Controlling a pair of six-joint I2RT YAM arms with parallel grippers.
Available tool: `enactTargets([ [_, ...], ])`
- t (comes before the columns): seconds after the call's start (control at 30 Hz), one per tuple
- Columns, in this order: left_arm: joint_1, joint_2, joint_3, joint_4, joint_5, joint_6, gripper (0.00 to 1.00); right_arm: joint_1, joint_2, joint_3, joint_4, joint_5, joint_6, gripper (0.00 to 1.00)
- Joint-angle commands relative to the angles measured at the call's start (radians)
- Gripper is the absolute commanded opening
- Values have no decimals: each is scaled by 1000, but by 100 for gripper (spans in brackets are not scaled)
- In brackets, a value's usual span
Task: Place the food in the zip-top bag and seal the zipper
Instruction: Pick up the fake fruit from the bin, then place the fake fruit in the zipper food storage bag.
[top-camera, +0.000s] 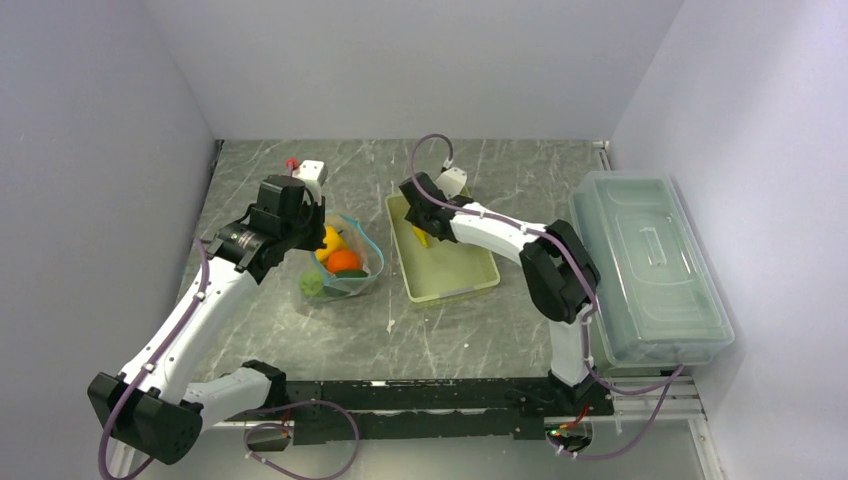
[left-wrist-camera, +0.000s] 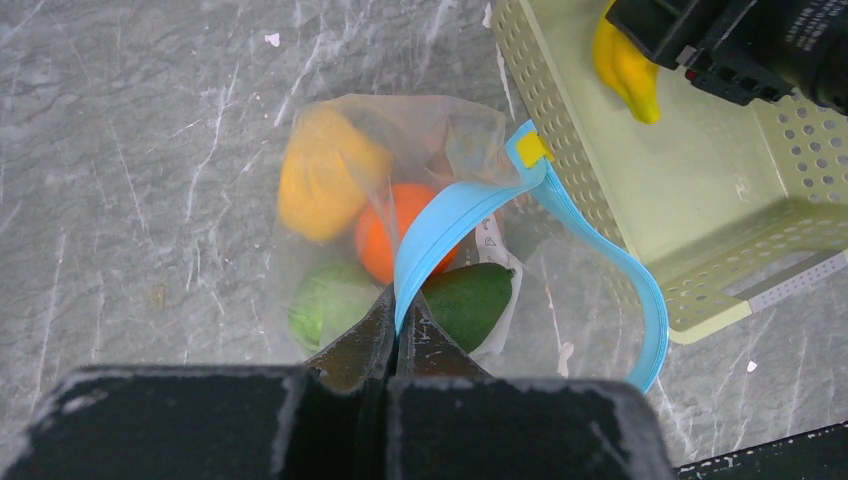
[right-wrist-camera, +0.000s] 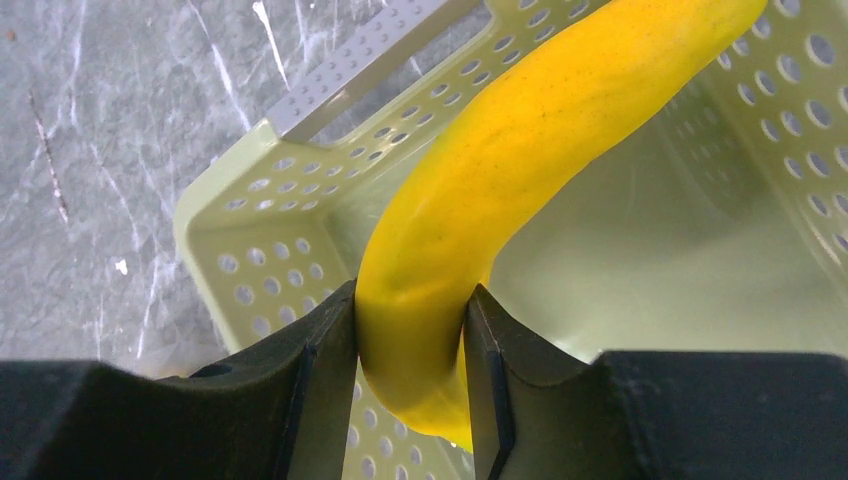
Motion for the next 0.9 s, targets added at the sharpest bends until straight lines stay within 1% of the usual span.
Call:
enactTargets([
  [0.0,-3,4,6,18,-5,16,0,-5,-109,-34,71,15,-74,0],
  [0.27,-3,5,5,18,-6,17,0,-1,-226,-132,144,-46,-206,0],
  [0.37,-3,10,6,16,-8,16,0,-1,-272,-169,177,-121,-262,0],
  [0.53,-3,10,5,17,-7,16,0,-1,-376,-275,298,-276,-373,0],
  [0.73,-3,12,7,18,1,16,0,-1,-476,-315,301,-374,-503,0],
  [0.87,-3,8,5,19,5,15,0,-1,-533,-329,282,-425,-559,0],
])
